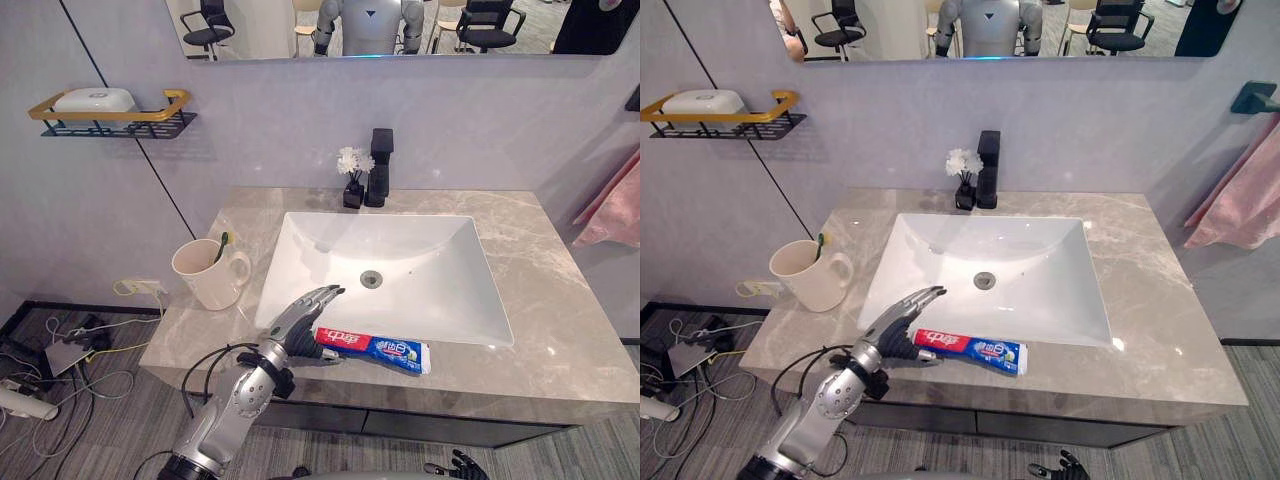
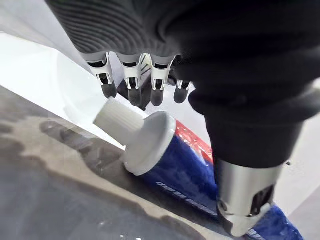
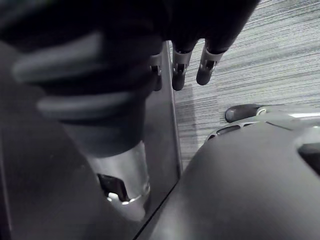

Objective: Organize washtable

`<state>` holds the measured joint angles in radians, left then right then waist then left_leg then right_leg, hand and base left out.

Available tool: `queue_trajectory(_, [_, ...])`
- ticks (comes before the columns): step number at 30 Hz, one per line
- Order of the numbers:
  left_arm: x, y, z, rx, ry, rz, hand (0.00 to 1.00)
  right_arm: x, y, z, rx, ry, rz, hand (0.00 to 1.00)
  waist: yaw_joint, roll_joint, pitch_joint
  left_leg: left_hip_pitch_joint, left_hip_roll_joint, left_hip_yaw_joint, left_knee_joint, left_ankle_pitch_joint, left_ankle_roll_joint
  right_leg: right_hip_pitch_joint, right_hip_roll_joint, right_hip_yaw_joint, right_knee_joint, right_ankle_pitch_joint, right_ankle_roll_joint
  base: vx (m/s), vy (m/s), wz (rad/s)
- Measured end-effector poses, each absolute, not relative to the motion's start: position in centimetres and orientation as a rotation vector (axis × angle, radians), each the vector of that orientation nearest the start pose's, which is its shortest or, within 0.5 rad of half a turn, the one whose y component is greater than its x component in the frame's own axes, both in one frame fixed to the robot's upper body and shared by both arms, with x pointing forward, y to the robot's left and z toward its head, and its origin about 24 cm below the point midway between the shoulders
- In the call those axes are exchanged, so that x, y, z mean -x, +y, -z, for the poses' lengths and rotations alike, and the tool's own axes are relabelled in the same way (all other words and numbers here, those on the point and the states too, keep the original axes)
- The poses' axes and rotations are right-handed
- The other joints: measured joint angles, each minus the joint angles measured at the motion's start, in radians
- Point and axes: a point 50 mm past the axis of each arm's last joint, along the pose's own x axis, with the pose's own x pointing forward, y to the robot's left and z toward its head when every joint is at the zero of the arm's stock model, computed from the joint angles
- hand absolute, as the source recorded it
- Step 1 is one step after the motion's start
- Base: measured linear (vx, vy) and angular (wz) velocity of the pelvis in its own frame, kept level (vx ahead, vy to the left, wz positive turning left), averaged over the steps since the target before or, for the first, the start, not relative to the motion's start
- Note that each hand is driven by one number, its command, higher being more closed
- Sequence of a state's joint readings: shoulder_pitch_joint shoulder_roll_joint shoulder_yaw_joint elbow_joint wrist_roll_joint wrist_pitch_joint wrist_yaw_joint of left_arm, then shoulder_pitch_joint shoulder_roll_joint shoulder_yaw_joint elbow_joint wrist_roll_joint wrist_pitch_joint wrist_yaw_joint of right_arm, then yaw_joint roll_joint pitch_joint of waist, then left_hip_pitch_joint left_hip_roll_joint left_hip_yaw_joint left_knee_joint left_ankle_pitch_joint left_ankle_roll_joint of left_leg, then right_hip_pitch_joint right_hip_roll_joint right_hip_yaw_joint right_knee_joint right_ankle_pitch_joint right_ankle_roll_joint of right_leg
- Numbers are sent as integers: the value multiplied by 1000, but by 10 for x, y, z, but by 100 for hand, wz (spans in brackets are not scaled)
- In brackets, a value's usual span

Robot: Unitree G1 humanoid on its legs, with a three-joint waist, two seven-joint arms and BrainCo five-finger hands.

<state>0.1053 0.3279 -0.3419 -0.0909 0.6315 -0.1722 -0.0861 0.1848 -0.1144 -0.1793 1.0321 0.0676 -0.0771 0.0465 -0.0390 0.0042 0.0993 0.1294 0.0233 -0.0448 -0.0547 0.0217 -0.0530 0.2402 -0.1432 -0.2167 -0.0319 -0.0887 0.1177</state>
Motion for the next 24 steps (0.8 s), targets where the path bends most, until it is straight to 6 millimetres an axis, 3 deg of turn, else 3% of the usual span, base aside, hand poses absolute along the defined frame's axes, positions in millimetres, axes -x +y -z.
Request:
queue_trajectory(1, [-213,117,-31,-894,-159,515,0,-60,-219,161,-67,1107,268,0,0,0,0,1,0,1,0,0,0,0,0,1,0,0,0,0,0,0])
queue_trajectory(2, [-212,117,-31,-894,-156,516,100,-60,-219,161,-67,1107,268,0,0,0,0,2,1,3,0,0,0,0,0,2,1,0,0,0,0,-4])
queue_trajectory(16, [-219,117,-36,-915,-166,518,100,-60,-220,161,-67,1108,268,0,-5,7,0,12,9,24,-1,-9,-8,-2,8,26,-4,0,0,-8,-7,-5])
queue_trajectory(24, [-214,118,-30,-908,-137,526,100,-67,-221,158,-63,1077,268,0,-4,12,1,12,12,28,1,-10,-10,-2,13,29,-3,0,0,-10,-3,0])
